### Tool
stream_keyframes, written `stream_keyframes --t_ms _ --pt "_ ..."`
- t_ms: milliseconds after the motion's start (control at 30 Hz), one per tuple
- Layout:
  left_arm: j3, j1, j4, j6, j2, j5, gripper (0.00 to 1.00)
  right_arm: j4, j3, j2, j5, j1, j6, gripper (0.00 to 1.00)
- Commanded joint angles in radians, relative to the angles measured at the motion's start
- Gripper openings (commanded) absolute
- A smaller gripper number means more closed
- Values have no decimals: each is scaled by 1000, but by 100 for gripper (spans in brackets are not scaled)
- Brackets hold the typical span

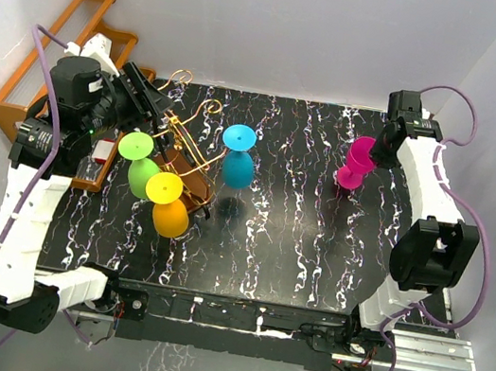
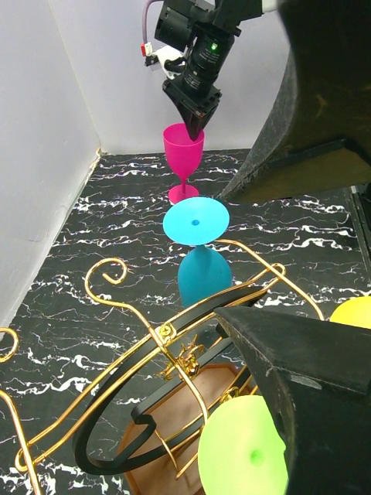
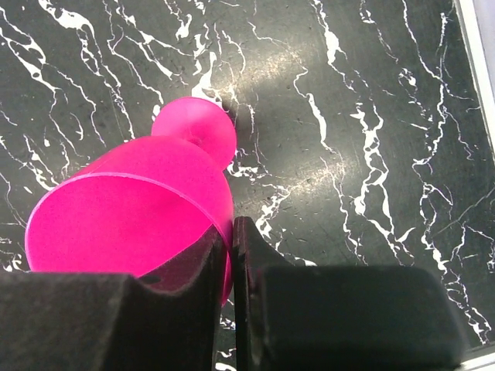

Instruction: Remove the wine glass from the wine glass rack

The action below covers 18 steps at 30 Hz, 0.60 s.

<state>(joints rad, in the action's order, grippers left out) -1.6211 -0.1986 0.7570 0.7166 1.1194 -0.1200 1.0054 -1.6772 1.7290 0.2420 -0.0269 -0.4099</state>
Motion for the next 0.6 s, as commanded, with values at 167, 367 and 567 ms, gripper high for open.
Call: stream_keyframes --t_ms 167,367,567 --pt "10 0 -18 -6 -33 -16 53 -80 -27 -15 -57 4 3 29" --pt "17 -1 -28 -5 -28 -16 53 -9 -204 -49 -184 2 25 41" --pt "33 -1 -54 2 -15 -29 53 -10 -337 -125 -494 -23 -13 49"
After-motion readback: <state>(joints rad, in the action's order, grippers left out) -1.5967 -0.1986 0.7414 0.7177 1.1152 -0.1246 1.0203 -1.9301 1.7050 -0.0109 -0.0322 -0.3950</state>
